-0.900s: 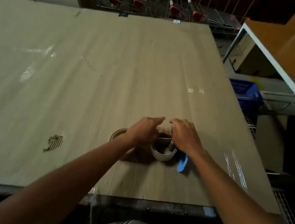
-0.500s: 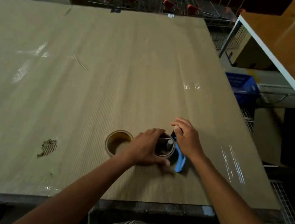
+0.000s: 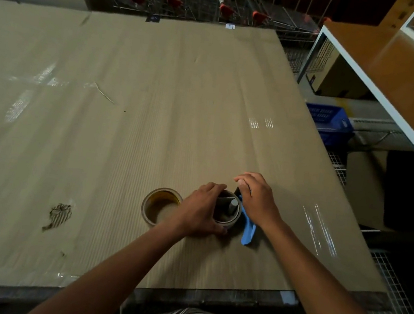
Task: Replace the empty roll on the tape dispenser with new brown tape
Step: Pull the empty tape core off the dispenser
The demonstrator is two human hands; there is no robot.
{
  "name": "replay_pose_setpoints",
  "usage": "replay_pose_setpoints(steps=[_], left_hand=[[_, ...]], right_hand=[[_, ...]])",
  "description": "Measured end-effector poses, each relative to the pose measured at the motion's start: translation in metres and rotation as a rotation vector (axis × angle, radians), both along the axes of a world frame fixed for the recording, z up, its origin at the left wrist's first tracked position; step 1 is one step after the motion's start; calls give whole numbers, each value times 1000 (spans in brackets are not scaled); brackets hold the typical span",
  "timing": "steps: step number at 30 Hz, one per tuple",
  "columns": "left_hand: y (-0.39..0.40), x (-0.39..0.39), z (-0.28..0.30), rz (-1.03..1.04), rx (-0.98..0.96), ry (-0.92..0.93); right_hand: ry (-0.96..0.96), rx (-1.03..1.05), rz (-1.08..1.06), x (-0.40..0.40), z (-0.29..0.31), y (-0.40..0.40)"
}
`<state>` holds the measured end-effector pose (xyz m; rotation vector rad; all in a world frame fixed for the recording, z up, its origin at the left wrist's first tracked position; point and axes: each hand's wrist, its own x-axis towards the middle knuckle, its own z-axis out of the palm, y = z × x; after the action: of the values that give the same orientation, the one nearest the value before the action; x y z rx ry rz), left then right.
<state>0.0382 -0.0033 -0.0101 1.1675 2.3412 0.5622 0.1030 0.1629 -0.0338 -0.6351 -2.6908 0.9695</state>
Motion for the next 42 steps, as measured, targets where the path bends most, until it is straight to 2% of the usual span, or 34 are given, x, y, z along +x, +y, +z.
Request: replay_pose_setpoints(steps=[8,18,23,27,32,42], left_hand=[[-1,0,4,10,32,-9],[-1,0,8,3,30,5],[-1,0,9,3,38,-6],[0,-1,10,-2,36,-3],[0,0,11,-3,36,-7],[-1,2,13,-13,175,13]], right_hand=[[-97,66,33,-1,0,-1],[-47,176,86,2,5,-3],[2,5,7,1,4,-1],[-43,-119,-103,1,7,-1],[-133,-162,-208,-4,14,-2],[-29,-210,-291,0,25,7]])
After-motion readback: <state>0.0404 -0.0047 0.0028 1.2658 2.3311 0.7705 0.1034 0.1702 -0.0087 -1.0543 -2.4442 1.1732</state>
